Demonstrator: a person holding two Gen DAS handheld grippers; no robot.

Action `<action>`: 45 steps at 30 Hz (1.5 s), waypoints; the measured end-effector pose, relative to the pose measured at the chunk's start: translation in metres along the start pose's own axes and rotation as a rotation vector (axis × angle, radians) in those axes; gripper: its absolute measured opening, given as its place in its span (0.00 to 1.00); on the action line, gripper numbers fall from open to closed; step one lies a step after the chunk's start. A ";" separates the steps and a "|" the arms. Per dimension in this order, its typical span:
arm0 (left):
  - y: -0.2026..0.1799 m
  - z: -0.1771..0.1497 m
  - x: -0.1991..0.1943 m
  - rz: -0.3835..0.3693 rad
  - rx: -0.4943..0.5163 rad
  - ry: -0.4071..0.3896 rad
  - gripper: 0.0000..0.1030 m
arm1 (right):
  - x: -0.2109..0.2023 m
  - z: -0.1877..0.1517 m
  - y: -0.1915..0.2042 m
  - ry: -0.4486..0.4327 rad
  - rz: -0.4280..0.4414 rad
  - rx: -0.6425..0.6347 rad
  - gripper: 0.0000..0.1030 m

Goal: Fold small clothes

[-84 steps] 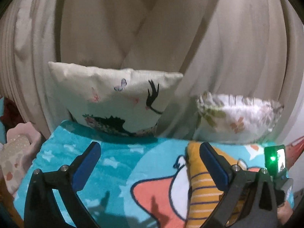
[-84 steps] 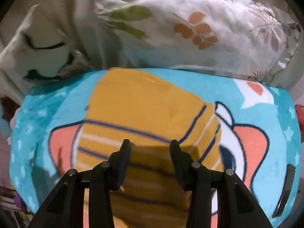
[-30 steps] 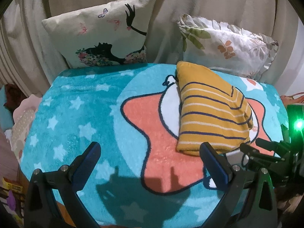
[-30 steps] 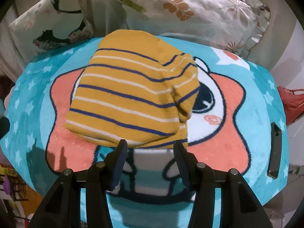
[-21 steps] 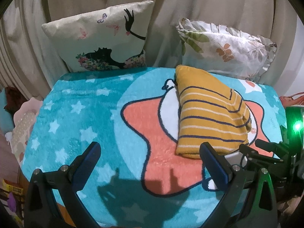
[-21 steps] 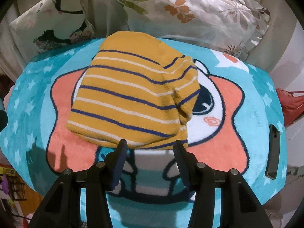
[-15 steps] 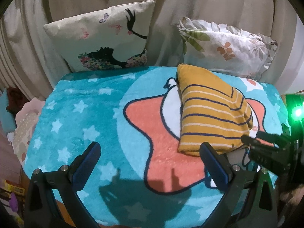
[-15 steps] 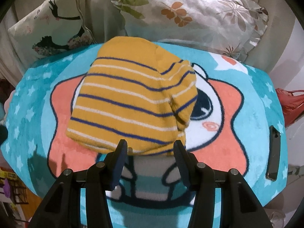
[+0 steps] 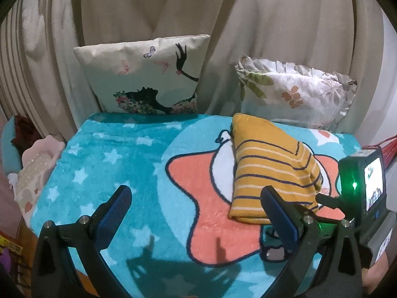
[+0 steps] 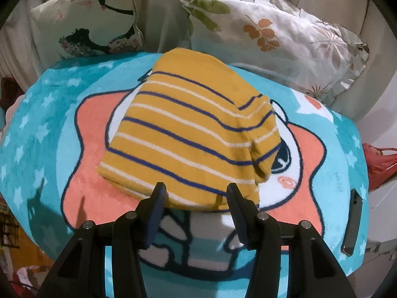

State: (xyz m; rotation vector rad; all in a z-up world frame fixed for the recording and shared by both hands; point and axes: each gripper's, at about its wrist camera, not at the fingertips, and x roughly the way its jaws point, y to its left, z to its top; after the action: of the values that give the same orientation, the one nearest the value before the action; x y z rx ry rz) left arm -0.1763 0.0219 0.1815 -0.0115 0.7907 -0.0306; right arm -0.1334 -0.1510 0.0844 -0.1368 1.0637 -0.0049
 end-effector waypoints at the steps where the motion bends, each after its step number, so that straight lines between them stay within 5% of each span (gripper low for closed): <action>1: -0.001 0.000 -0.003 -0.009 -0.009 -0.011 1.00 | -0.001 -0.003 -0.003 0.000 -0.003 0.003 0.53; 13: -0.006 0.008 -0.057 0.073 -0.052 -0.222 1.00 | -0.031 -0.023 -0.031 -0.061 -0.013 0.022 0.53; 21: -0.011 0.003 -0.081 0.121 -0.048 -0.231 1.00 | -0.055 -0.033 -0.024 -0.129 -0.001 -0.021 0.54; 34: -0.023 -0.033 -0.039 0.098 -0.010 0.041 1.00 | -0.054 -0.058 -0.022 -0.100 0.002 -0.031 0.56; 45: -0.022 -0.057 -0.018 0.065 -0.018 0.140 1.00 | -0.053 -0.074 -0.023 -0.067 -0.037 -0.031 0.57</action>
State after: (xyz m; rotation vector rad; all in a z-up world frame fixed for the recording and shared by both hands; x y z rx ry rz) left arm -0.2302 0.0004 0.1544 -0.0007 0.9312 0.0380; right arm -0.2220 -0.1780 0.0983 -0.1834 0.9947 -0.0175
